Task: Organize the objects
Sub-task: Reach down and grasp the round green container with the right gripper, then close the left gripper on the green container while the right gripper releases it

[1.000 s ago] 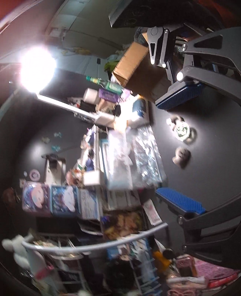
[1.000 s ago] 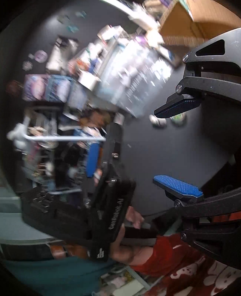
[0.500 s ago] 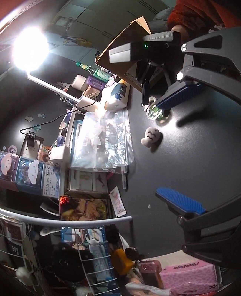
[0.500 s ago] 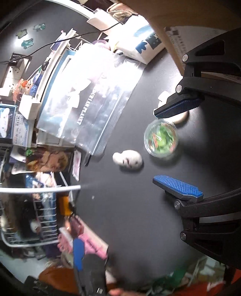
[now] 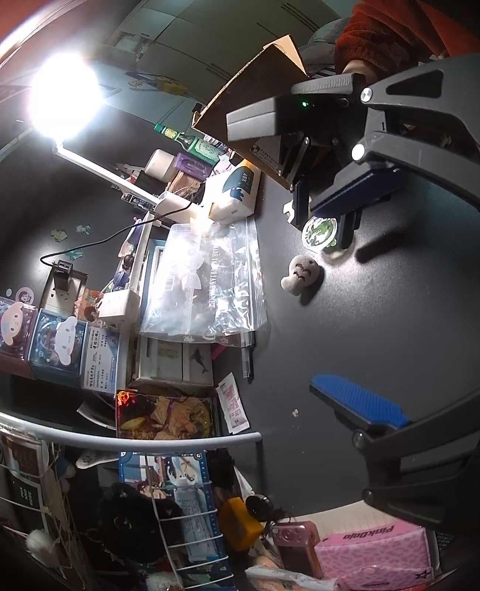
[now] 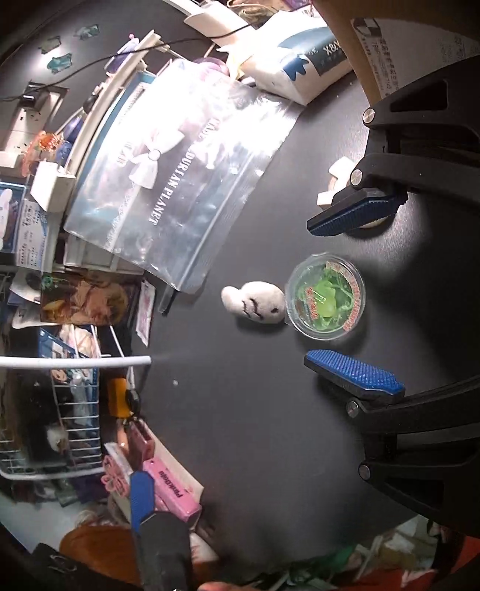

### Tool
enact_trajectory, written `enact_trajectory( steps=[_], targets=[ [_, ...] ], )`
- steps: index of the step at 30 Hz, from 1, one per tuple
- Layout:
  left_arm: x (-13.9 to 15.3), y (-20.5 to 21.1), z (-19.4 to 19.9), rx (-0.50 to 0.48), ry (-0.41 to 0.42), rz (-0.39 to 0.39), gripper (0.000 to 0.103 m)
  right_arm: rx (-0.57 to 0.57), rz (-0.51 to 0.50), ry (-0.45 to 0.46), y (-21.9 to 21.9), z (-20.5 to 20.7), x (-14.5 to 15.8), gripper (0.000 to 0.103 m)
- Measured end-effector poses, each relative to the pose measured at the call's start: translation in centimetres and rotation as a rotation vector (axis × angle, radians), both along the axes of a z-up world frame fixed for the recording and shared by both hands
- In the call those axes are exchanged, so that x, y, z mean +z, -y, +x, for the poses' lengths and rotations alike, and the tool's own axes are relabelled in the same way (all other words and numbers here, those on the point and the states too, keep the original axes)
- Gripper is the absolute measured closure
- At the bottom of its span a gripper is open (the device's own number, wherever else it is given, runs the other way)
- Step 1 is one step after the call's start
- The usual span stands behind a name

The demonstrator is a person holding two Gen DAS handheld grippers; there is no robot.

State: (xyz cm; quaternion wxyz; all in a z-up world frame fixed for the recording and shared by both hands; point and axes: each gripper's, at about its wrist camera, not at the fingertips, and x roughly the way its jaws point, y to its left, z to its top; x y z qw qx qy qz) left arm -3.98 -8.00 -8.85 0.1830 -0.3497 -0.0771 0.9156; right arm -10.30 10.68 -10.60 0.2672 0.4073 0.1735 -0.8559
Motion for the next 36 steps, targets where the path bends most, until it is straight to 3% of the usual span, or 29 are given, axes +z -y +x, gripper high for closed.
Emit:
enact_trajectory(
  steps=[2,5,12,18,22,29,31,36],
  targets=[
    [0.1,-0.2,0.1,-0.001,0.001,-0.003,0.018,0.010,-0.001,0.011,0.1,0.0,-0.4,0.045],
    [0.3,-0.5,0.3,-0.011,0.001,-0.008,0.018,0.018,0.019,-0.003,0.4,0.1,-0.8,0.060],
    [0.8,-1.8,1.0,-0.067,0.016,-0.005,0.018,0.027,-0.037,-0.004,0.1,1.0,-0.2,0.061],
    [2.2,-3.9,1.6,-0.183,0.038,0.052,0.019,0.105,-0.111,-0.036,0.4,4.4,3.4,0.061],
    [4.5,-5.0,1.8,-0.251,0.042,0.106,0.038,0.160,-0.145,-0.093,0.5,7.2,6.9,0.061],
    [9.1,-8.0,1.9,-0.341,0.009,0.073,0.054,0.204,-0.146,-0.234,-0.3,10.8,13.0,0.061],
    [10.3,-9.3,1.7,-0.364,-0.006,0.066,0.062,0.198,-0.133,-0.276,-0.9,11.2,14.3,0.061],
    [12.8,-13.3,0.5,-0.430,-0.036,0.042,0.069,0.150,-0.123,-0.335,-4.1,11.2,16.7,0.061]
  ],
)
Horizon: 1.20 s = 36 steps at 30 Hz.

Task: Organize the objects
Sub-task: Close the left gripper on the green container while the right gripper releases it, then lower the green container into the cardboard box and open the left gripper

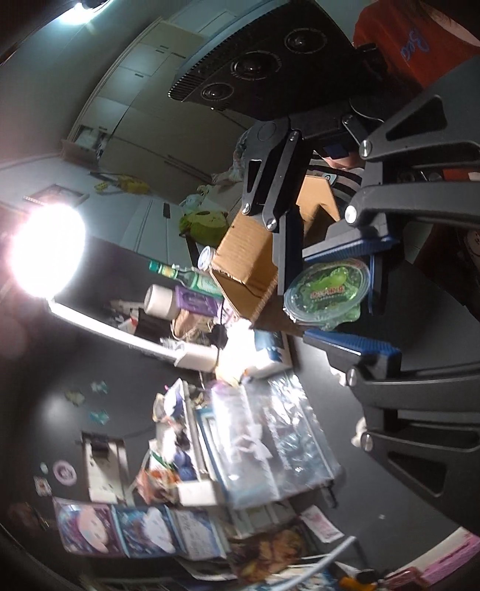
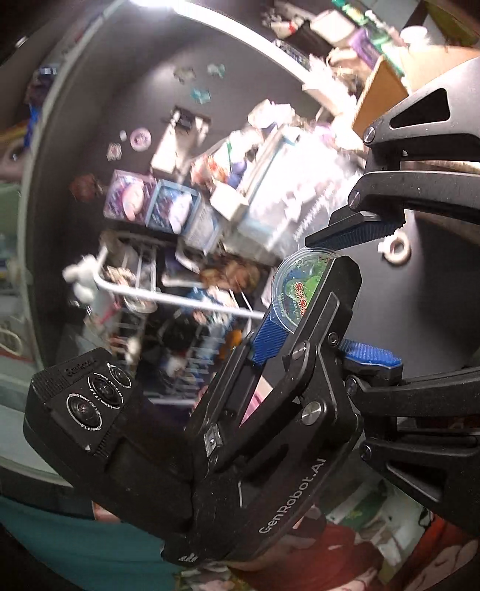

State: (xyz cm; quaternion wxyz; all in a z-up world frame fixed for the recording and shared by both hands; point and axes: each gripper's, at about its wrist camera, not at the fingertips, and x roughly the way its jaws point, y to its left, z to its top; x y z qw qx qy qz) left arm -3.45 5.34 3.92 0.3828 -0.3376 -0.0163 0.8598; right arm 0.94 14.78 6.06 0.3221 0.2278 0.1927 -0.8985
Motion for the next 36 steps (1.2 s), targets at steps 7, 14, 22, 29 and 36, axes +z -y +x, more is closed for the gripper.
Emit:
enact_trajectory(
  steps=[7,14,22,29,36],
  targets=[
    [1.1,-6.7,-3.5,-0.088,0.008,-0.036,0.069,-0.097,-0.025,0.003,-6.3,-1.5,1.6,0.061],
    [-0.3,-12.7,-7.5,-0.166,0.087,-0.075,0.070,-0.193,-0.014,0.087,-11.9,-4.2,0.8,0.061],
    [-1.6,-15.2,-9.6,-0.194,0.129,-0.117,0.059,-0.229,0.023,0.186,-14.5,-6.6,-0.6,0.060],
    [0.1,-13.0,-9.4,-0.151,0.084,-0.045,0.041,-0.245,0.016,0.202,-15.3,-7.2,-1.5,0.038],
    [0.5,-9.8,-8.5,-0.085,0.057,-0.017,0.040,-0.236,-0.034,0.245,-15.1,-7.8,-1.4,0.038]
  ],
)
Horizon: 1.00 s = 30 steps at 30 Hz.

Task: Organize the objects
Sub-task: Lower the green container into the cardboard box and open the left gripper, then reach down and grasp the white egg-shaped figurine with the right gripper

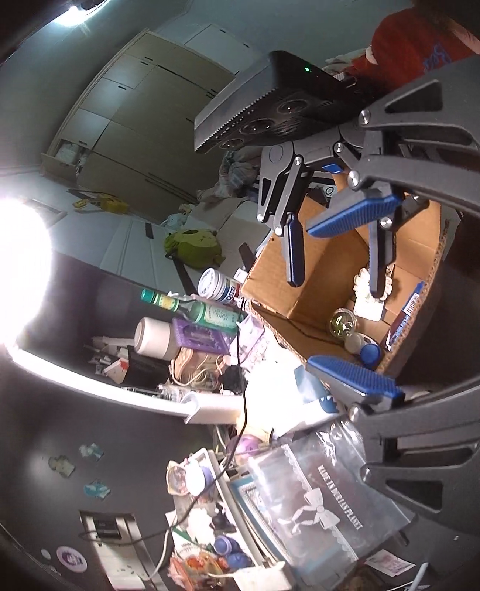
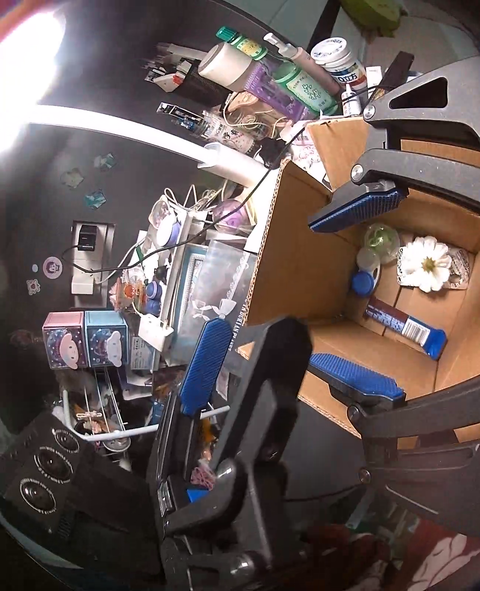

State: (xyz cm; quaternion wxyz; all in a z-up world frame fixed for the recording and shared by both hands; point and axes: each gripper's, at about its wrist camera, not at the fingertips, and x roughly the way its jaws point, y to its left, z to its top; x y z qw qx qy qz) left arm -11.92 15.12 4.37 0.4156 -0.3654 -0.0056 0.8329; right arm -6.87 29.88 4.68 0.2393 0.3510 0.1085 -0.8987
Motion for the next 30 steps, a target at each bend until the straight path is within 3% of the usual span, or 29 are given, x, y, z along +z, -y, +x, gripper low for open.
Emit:
enact_trajectory(
  steps=[8,13,17,25,28,30],
  targets=[
    [0.4,6.0,2.1,0.129,-0.080,-0.004,0.029,-0.023,0.010,-0.035,1.5,0.7,1.1,0.038],
    [0.2,10.8,3.6,0.235,-0.117,-0.008,0.024,0.067,-0.030,-0.075,5.3,2.1,2.7,0.038],
    [-0.8,14.9,5.1,0.322,-0.135,-0.019,0.020,0.177,-0.037,-0.071,10.8,3.0,2.2,0.038],
    [-5.2,21.8,6.9,0.483,-0.119,-0.066,0.019,0.315,-0.078,0.061,19.3,2.7,-3.0,0.038],
    [-7.6,23.5,7.3,0.520,-0.090,-0.081,0.019,0.304,-0.089,0.161,21.0,0.7,-6.9,0.038],
    [-8.8,24.3,7.6,0.535,-0.072,-0.088,0.019,0.256,-0.052,0.172,21.7,-0.7,-9.6,0.038]
  ],
)
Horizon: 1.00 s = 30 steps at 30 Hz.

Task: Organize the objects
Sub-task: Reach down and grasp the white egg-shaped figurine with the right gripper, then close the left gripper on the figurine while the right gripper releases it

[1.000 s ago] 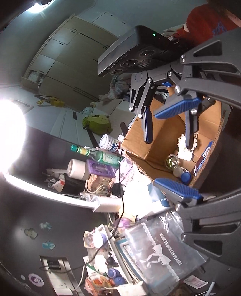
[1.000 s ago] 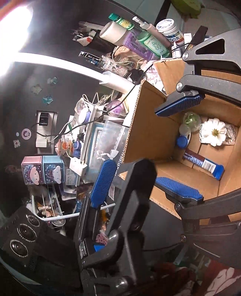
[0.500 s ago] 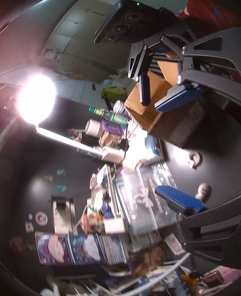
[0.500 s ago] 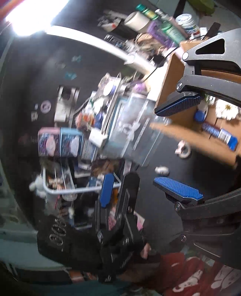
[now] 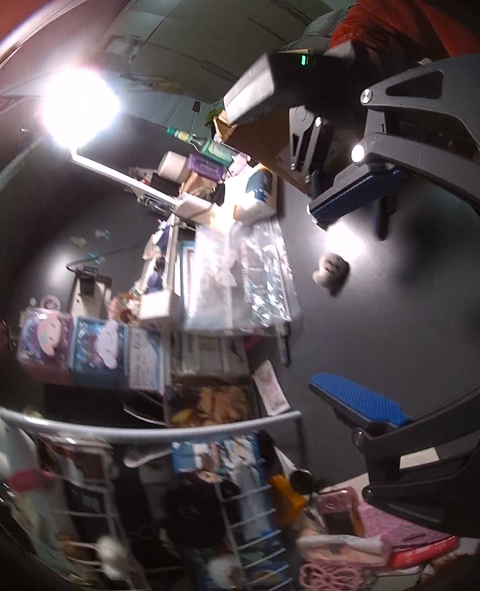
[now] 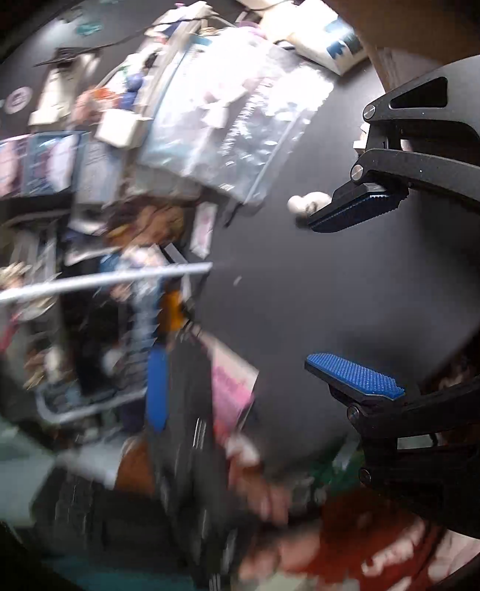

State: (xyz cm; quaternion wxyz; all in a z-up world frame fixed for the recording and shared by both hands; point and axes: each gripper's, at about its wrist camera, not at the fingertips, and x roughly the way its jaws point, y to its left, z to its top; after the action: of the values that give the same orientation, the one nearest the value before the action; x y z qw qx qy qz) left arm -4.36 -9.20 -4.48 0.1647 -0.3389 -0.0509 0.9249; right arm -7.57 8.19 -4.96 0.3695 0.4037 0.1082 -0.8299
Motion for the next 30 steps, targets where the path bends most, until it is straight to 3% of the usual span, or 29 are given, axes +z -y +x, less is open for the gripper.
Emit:
enact_trajectory(
  steps=[6,10,14,17,24,30],
  targets=[
    [-2.6,1.5,0.4,0.034,0.046,0.014,0.019,-0.115,0.103,-0.006,0.1,-4.4,-5.7,0.041],
    [-3.1,1.8,0.4,0.038,0.056,0.024,0.019,-0.140,0.179,-0.045,0.1,-5.9,-7.3,0.048],
    [-3.2,1.7,0.3,0.038,0.061,0.030,0.019,-0.129,0.191,-0.024,0.2,-6.8,-7.6,0.072],
    [-3.1,1.4,0.1,0.036,0.063,0.025,0.019,-0.120,0.196,-0.038,0.2,-6.8,-7.7,0.084],
    [-2.8,-0.2,0.0,-0.019,0.076,0.024,0.020,-0.085,0.135,-0.020,0.2,-5.3,-6.5,0.085],
    [-1.7,-2.5,0.2,-0.125,0.075,0.078,0.020,-0.005,0.015,-0.021,0.4,-1.6,-2.0,0.086]
  ],
)
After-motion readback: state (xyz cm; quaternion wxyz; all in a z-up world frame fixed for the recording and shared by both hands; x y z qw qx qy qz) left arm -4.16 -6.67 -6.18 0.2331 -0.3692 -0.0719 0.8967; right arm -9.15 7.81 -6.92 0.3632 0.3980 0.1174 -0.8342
